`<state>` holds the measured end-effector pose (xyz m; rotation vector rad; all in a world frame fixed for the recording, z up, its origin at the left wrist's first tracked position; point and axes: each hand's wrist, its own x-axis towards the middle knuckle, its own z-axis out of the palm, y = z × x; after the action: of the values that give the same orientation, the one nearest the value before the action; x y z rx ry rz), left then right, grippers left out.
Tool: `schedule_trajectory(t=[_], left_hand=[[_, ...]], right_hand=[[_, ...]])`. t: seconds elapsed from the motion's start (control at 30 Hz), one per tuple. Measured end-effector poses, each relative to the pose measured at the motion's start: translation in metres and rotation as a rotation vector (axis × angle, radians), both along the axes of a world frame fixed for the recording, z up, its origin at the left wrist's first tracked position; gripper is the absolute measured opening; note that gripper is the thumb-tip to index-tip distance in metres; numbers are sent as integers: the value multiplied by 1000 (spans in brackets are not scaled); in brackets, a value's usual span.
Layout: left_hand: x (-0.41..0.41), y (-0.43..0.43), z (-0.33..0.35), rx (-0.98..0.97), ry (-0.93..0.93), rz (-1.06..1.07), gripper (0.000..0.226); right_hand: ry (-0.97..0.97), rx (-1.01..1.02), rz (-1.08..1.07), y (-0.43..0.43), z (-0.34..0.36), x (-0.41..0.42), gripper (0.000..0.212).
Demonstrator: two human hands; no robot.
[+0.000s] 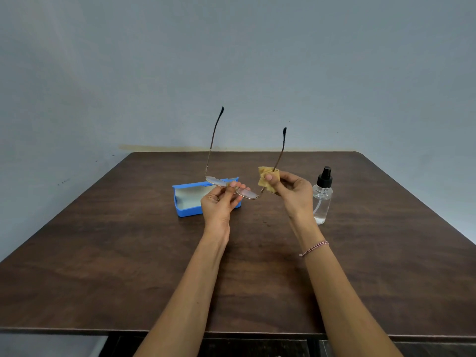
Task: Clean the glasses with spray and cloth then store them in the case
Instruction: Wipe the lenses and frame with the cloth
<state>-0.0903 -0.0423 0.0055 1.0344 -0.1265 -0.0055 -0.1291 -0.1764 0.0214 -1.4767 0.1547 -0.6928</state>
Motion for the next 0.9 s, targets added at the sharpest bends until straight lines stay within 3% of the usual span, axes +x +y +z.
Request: schedule_trajectory(t=[0.3, 0.4, 0.63, 0.9], left_hand=[[-2, -2, -3, 110, -24, -47, 10], [-4, 0, 0, 62, -37, -25, 8], [1, 3, 1, -5, -5, 92, 7], [-1, 2, -1, 67, -6, 15, 14]], right_hand=[[-250, 174, -152, -8, 14, -10, 10], [-165, 135, -91, -8, 9, -5, 9], [131, -251, 151, 1, -4, -2, 11], [36, -69, -6, -7, 3, -3, 16]])
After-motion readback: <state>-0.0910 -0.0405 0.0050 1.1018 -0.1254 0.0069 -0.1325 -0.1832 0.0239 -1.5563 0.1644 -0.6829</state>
